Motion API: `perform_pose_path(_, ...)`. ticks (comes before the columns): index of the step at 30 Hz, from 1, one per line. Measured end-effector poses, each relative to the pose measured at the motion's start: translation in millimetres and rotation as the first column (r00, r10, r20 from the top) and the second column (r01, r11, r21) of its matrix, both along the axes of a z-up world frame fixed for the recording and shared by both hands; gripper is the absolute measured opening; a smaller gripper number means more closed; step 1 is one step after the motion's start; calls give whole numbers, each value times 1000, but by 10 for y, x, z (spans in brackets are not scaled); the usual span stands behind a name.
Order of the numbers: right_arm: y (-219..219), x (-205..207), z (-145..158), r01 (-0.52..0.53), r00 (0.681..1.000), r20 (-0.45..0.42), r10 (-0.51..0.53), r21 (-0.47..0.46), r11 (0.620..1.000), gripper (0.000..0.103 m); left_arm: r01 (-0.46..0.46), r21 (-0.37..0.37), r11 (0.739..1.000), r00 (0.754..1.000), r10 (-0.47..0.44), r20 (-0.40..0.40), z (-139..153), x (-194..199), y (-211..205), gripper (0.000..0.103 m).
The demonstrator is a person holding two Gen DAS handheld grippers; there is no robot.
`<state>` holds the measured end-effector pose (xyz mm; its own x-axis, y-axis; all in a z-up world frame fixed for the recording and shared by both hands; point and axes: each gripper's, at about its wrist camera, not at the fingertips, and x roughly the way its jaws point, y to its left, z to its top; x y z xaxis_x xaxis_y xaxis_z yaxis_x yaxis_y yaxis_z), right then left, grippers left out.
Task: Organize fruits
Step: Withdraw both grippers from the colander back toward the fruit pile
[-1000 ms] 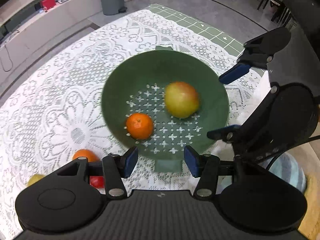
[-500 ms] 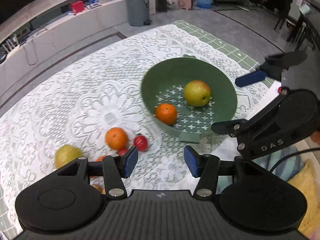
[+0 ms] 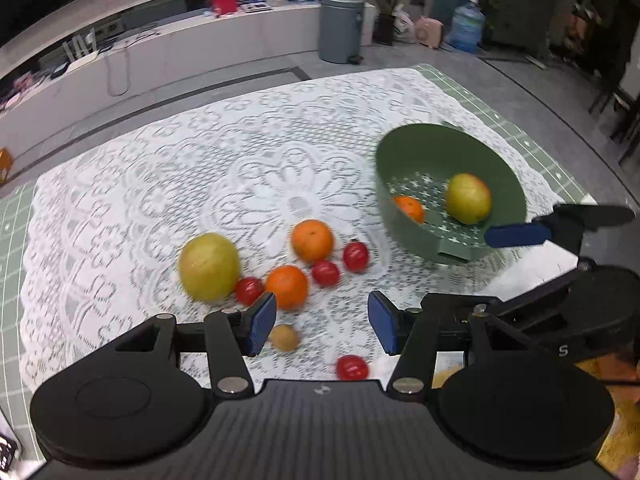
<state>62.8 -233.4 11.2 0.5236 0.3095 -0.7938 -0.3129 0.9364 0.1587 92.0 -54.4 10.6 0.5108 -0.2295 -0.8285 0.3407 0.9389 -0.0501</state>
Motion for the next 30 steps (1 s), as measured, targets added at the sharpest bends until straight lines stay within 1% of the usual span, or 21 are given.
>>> perform_pose_path(5,207,-65,-15,18,999,47,-20,28,999,88,-55,-76,996,998,56,10,-10,-19,323,62)
perform_pose_path(11,473,-20,-102,0,997,81,1,-10,1000,88,-133,-110,985,991,135,9,-70,33,638,62)
perform_pose_path(14,608,31,-161,-20,997,72,22,-27,999,88,-157,-121,980,987,158,-1,-117,76,766,62)
perform_pose_path(19,793,157,-290,-56,998,14,57,-49,997,88,-186,-131,974,983,184,-22,-238,150,932,62)
perform_pose_path(24,933,234,-374,-80,997,15,82,-87,993,88,-218,-162,962,976,214,-37,-358,220,1097,62)
perform_pose_path(28,1010,311,-431,-88,996,21,90,-109,990,82,-232,-175,957,973,225,-55,-459,294,1157,62)
perform_pose_path(30,1027,351,-456,-88,995,27,91,-114,990,82,-227,-188,956,974,220,-60,-504,330,1160,62)
